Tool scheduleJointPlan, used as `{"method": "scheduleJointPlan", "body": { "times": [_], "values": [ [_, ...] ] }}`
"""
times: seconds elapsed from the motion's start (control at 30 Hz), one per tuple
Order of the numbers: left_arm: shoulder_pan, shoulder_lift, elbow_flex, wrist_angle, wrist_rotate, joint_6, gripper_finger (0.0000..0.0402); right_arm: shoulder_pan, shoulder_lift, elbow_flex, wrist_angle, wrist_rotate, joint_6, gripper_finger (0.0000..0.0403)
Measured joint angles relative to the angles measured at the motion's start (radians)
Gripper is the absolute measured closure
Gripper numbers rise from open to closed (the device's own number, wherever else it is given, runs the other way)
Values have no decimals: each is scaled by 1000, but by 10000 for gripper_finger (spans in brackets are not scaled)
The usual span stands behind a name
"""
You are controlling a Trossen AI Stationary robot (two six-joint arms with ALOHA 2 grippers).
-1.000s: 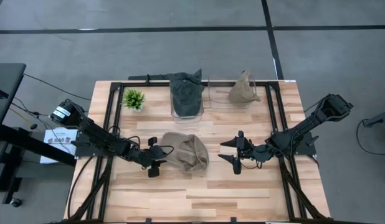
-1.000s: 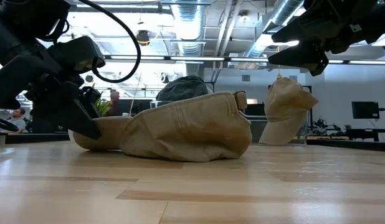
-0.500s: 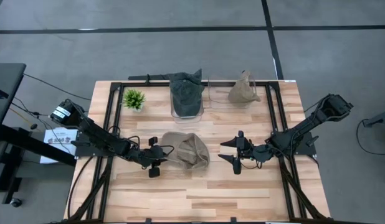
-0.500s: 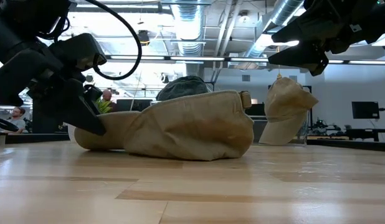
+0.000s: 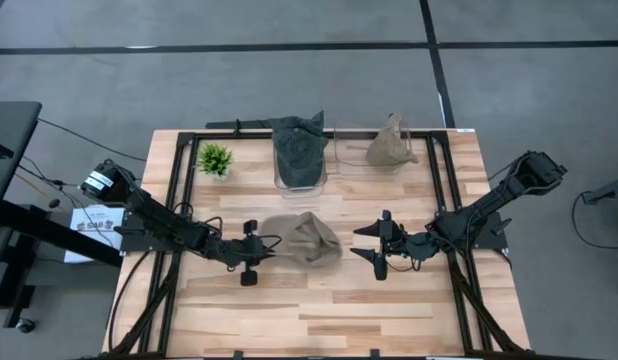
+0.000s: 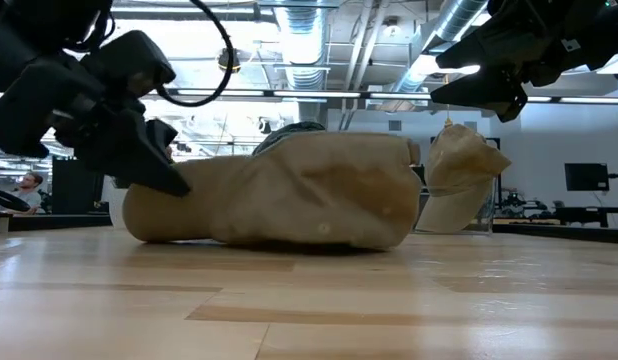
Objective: Pick & Place hat
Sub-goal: Put the brown cap into the right transparent bin
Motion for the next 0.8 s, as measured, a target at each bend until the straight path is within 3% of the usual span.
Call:
{"method": "scheduleJointPlan", "body": {
  "times": [0.67, 0.8],
  "values": [
    [-2, 0, 0, 192, 11, 28, 381, 0, 0, 0, 0, 1, -2, 148],
    [-2, 0, 0, 242, 72, 53, 385, 0, 0, 0, 0, 1, -2, 148]
  ]
}}
